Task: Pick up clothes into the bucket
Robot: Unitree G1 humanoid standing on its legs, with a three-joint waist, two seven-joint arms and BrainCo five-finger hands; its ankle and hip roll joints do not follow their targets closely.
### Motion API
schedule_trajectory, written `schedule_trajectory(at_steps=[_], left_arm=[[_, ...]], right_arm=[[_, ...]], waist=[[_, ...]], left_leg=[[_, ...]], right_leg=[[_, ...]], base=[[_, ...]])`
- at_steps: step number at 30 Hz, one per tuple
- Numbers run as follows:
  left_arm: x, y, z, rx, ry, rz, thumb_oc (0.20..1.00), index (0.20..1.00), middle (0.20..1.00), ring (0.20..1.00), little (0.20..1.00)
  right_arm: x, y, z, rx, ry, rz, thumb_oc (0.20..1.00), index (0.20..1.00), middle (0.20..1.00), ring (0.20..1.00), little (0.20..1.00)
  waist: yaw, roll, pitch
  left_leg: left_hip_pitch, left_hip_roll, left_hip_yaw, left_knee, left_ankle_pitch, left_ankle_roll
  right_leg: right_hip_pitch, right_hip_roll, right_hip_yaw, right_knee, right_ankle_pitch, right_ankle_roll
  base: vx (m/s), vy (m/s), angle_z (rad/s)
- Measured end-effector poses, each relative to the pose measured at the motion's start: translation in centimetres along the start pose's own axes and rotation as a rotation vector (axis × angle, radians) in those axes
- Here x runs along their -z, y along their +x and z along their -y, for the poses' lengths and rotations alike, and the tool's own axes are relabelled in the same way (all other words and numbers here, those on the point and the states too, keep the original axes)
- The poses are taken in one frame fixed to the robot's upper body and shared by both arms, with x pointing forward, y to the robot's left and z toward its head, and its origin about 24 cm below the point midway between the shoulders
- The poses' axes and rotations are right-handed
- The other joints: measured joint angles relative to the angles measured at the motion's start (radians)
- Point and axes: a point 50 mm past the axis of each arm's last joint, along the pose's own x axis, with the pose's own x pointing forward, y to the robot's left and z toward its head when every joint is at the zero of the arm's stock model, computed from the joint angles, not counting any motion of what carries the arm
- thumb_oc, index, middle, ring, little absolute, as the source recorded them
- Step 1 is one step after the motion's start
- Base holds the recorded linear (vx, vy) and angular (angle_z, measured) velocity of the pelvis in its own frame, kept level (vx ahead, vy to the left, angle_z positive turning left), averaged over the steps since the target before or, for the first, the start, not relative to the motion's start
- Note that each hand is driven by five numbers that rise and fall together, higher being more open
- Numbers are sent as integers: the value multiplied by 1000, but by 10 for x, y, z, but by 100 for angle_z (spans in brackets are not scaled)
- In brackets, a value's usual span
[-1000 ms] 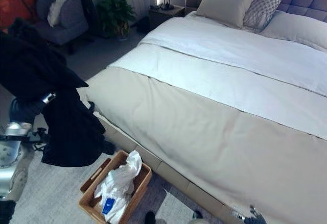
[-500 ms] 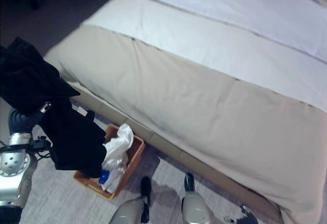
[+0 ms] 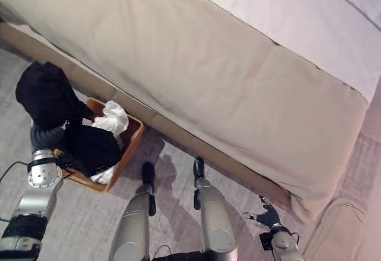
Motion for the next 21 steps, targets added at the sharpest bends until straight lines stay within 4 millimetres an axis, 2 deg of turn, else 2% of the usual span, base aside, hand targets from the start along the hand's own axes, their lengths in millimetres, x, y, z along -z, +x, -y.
schedule_trajectory(at_steps=[3,5,8,10,14,15,18,21], left_arm=[[5,8,-14,-36,109,-16,200,200,200,200,200],[0,15,-21,-63,130,0,200,200,200,200,200],[-5,25,-36,-97,216,22,200,200,200,200,200],[-12,32,-38,-110,221,35,200,200,200,200,200],[-15,39,-33,-88,250,30,200,200,200,200,200],[-13,38,-35,-83,262,24,200,200,200,200,200],[-8,42,-43,-104,289,-8,200,200,200,200,200],[-10,48,-49,-120,310,-22,200,200,200,200,200]], right_arm=[[-7,1,-1,9,22,35,1000,1000,1000,1000,1000],[-8,1,-6,-5,11,43,1000,1000,1000,1000,1000],[-16,2,-12,-20,20,79,1000,1000,1000,1000,1000],[-19,2,-14,-21,36,93,1000,1000,1000,1000,1000],[-26,3,-16,-31,29,121,1000,1000,1000,1000,1000],[-27,3,-17,-35,29,128,1000,1000,1000,1000,1000],[-37,3,-21,-49,45,165,1000,1000,1000,1000,1000],[-40,4,-23,-52,57,179,1000,1000,1000,1000,1000]], waist=[[-15,-2,-1],[-22,-7,-5],[-45,-35,-21],[-46,-41,-27],[-80,-45,-30],[-82,-46,-31],[-92,-50,-34],[-93,-51,-34]], left_leg=[[-80,16,0,58,-18,5],[-133,25,-3,94,-35,4],[-228,47,5,140,-40,-1],[-283,58,8,158,-44,-2],[-375,69,-4,206,-56,-8],[-387,78,-3,211,-54,-4],[-455,87,-7,265,-79,-4],[-511,83,-16,286,-79,-4]], right_leg=[[-65,16,5,18,3,-4],[-103,27,8,18,6,-2],[-182,47,31,10,27,-5],[-221,56,32,-9,45,-1],[-266,70,26,-60,78,-4],[-272,74,27,-63,92,5],[-305,85,31,-88,111,3],[-344,84,30,-96,128,-5]], base=[[-95,-40,-9],[-69,-23,-13],[-84,-18,-22],[-39,-8,-19],[21,33,-8],[88,69,-14],[11,25,-10],[12,46,2]])
